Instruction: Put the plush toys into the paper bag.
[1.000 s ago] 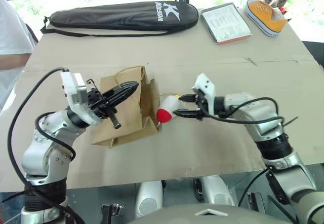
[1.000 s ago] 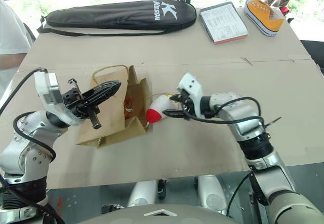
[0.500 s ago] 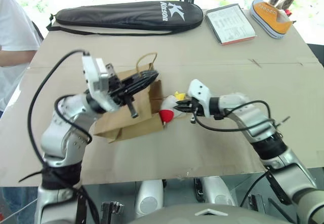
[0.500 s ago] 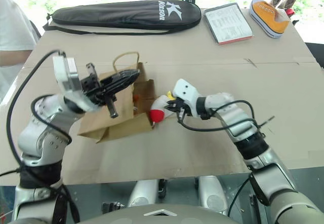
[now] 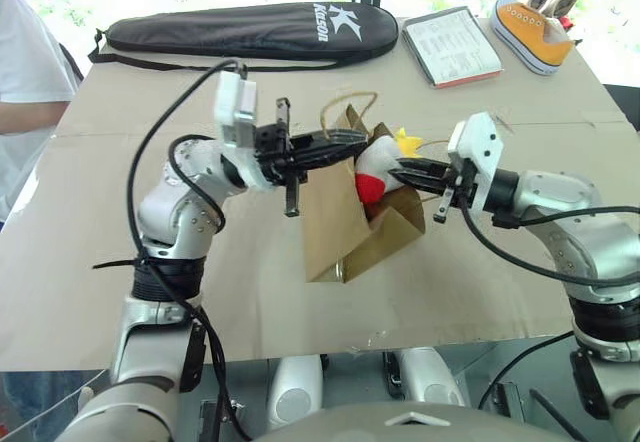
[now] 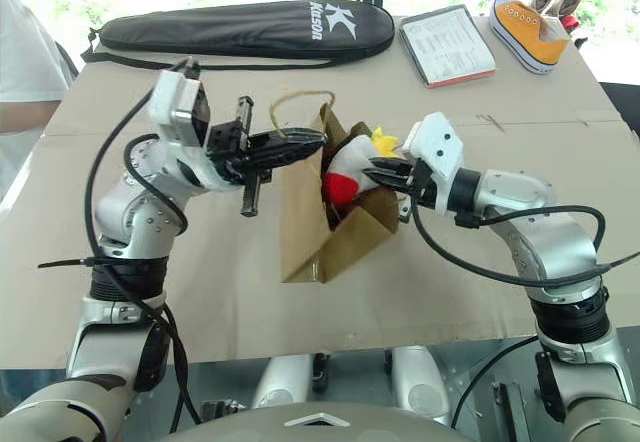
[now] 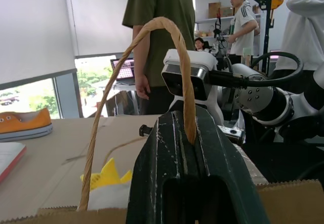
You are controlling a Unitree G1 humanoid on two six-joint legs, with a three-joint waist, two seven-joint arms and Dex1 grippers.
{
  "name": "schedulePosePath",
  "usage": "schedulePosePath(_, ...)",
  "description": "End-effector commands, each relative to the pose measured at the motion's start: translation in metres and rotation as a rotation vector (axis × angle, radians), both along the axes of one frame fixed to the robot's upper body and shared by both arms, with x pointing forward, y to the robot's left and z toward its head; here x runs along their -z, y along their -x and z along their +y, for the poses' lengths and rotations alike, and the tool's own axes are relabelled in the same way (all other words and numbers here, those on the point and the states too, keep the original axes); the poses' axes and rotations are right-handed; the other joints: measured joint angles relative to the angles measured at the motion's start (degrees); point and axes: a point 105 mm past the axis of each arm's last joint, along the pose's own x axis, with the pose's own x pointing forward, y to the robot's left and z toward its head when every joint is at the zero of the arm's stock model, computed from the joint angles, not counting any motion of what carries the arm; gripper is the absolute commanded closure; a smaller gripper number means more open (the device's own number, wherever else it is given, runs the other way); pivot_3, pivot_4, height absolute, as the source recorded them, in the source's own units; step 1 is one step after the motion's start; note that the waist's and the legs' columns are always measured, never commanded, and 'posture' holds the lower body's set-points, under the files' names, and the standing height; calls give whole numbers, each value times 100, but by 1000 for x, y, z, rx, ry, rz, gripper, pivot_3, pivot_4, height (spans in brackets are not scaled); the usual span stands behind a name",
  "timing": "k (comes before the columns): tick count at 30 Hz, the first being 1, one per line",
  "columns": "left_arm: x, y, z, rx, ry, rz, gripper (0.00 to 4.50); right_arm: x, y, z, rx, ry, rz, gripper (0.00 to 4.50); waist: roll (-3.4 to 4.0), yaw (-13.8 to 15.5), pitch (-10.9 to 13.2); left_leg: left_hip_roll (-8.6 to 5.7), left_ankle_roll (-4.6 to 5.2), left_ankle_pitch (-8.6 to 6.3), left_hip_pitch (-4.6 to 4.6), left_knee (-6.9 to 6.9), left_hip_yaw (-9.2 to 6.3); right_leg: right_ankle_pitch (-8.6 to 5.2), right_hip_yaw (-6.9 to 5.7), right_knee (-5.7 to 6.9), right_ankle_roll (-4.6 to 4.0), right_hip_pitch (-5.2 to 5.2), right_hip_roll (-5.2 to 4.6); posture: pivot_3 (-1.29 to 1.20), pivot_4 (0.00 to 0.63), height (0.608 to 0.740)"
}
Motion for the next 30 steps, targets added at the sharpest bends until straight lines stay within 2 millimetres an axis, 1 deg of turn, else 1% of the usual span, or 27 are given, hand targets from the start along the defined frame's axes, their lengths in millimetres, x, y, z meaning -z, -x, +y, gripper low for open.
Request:
schedulePosePath(1, -4, -2, -6, -27, -10, -88, 4500, 5, 7, 26, -145, 50, -57, 4430, 0, 13, 0, 0, 0, 0, -2, 1, 0, 0, 0, -1, 0, 0, 0, 0, 150, 740)
schedulePosePath(4, 5, -8, -4, -106, -40, -107, 4500, 12, 16, 44, -280, 82, -66, 4430, 0, 9, 0, 0, 0, 0, -4, 3, 1, 0, 1, -2, 1, 1, -1, 0, 150, 740)
schedulePosePath(6, 10, -8, 1, -165, -33, -108, 4500, 22, 23, 58, -412, 138, -82, 4430, 0, -5, 0, 0, 0, 0, -2, 3, 0, 0, 1, -2, 1, 1, -1, 0, 150, 740)
schedulePosePath(8, 11, -7, 5, -204, -20, -115, 4500, 32, 28, 65, -513, 187, -92, 4430, 0, -3, 0, 0, 0, 0, -2, 2, -1, 0, 0, 0, 0, 1, -1, 0, 150, 740)
schedulePosePath(11, 11, -4, 8, -240, -9, -120, 4500, 42, 31, 70, -616, 255, -107, 4430, 0, 4, 0, 3, 0, 0, 0, 3, -2, 1, -2, 2, 0, 1, -1, 0, 150, 740)
schedulePosePath(13, 11, -2, 9, -254, -6, -124, 4500, 47, 29, 69, -644, 291, -110, 4430, 0, 2, -1, 4, 0, 0, 2, 5, 0, 1, -2, 5, 0, 1, -1, 0, 150, 740)
schedulePosePath(15, 12, 0, 12, -268, -7, -129, 4500, 48, 15, 71, -601, 327, -136, 4430, 0, -1, 0, 5, 0, 0, 4, 10, 0, 1, -2, 12, 0, 2, -1, 0, 150, 740)
schedulePosePath(16, 12, 2, 14, -280, -7, -127, 4500, 46, 9, 71, -586, 332, -157, 4196, 1, -3, 0, 6, 0, 0, 5, 11, 2, 1, -2, 16, -1, 1, -1, 0, 150, 740)
schedulePosePath(17, 11, 3, 17, -298, 1, -131, 4500, 40, 5, 69, -571, 319, -161, 3862, 1, -3, 0, 6, 0, 0, 5, 14, 2, 0, -2, 21, -1, 0, -1, 0, 150, 740)
schedulePosePath(18, 10, 5, 21, -313, 13, -133, 4500, 33, 2, 66, -550, 306, -183, 3664, 1, 5, 0, 6, 0, 0, 5, 18, 2, 0, -2, 24, -1, 0, -1, 0, 150, 740)
schedulePosePath(19, 9, 7, 25, -328, 22, -133, 4500, 26, -1, 63, -523, 298, -210, 3067, 1, 14, 0, 7, 0, 0, 5, 18, 2, 0, -2, 25, -1, 0, -1, 0, 150, 740)
schedulePosePath(22, 6, 11, 28, -340, 45, -135, 4500, 12, -8, 52, -427, 279, -235, 1710, 2, 55, 1, 8, 0, 0, 3, 20, 2, 0, -3, 27, -1, -1, -3, 0, 150, 740)
schedulePosePath(23, 4, 13, 29, -339, 54, -132, 4500, 7, -11, 47, -388, 271, -239, 1710, 2, 62, 1, 8, 0, 0, 1, 22, 2, 0, -4, 27, -2, -1, -4, 0, 150, 740)
schedulePosePath(25, 2, 16, 30, -337, 69, -124, 4500, -8, -12, 36, -339, 245, -244, 1710, 2, 66, 1, 7, -1, 0, -1, 27, 3, 0, -4, 27, -2, 0, -6, 0, 150, 740)
schedulePosePath(28, 0, 20, 28, -331, 80, -118, 4500, -40, -15, 23, -208, 122, -234, 1710, 2, 56, 1, 7, -1, 0, -1, 29, 7, 0, -4, 27, -1, 0, -8, 0, 150, 740)
schedulePosePath(30, 1, 21, 27, -329, 82, -113, 4500, -53, -11, 14, -160, 67, -210, 1710, 2, 53, 1, 8, -1, 0, 0, 29, 6, 0, -4, 32, -1, -1, -8, 0, 150, 740)
